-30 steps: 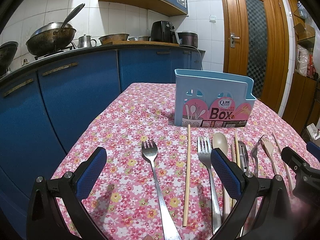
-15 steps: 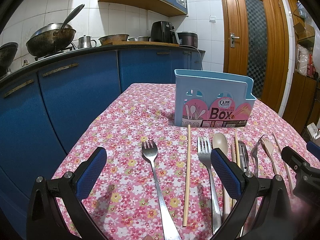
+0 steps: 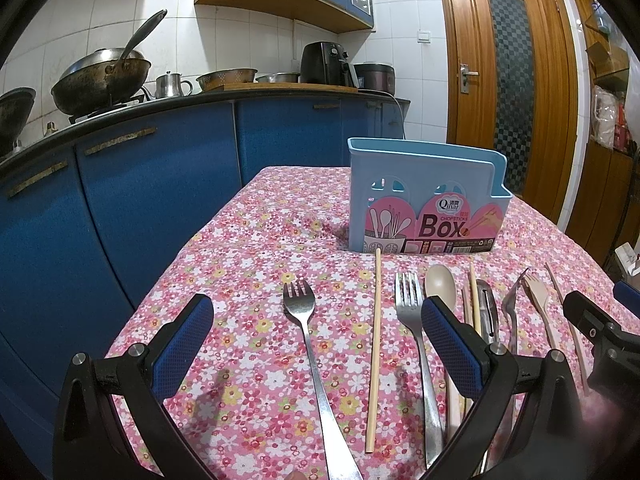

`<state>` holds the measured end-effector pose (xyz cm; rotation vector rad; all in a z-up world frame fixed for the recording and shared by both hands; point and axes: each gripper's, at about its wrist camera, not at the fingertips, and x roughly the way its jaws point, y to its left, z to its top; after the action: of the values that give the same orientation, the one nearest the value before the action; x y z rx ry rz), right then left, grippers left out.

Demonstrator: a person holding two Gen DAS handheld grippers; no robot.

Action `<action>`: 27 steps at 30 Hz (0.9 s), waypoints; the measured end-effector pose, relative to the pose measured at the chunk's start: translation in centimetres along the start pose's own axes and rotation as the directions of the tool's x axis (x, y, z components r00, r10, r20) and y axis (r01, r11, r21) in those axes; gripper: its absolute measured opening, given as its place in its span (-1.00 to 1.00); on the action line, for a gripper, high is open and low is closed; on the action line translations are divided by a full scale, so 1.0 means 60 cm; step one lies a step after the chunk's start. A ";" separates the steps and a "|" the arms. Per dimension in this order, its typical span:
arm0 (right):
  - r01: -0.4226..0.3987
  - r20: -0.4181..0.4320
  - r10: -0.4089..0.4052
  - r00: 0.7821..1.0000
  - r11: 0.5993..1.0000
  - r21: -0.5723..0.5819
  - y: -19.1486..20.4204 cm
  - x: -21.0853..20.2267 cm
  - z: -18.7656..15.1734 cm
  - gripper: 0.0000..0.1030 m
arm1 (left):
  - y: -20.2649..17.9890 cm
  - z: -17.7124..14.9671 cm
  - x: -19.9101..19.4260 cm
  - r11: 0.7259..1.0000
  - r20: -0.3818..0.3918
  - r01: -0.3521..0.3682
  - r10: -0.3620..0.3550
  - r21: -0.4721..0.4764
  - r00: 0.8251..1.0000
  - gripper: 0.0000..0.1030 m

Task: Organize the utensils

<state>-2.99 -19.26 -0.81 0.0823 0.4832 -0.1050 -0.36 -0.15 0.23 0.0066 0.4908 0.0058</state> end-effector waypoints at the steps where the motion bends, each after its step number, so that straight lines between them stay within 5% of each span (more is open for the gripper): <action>1: 0.000 0.000 0.000 1.000 1.000 0.000 0.000 0.000 0.000 1.00 | 0.000 0.000 0.000 1.000 0.000 0.000 0.000 0.000 1.000 1.00; 27: -0.018 -0.036 0.019 0.999 0.999 0.026 -0.006 0.005 0.003 1.00 | 0.000 -0.002 -0.002 0.997 0.009 -0.051 0.051 0.051 0.999 1.00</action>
<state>-2.68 -19.66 -0.83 0.1140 0.5173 -0.0919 -0.50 -0.14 0.19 0.0693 0.4830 0.0432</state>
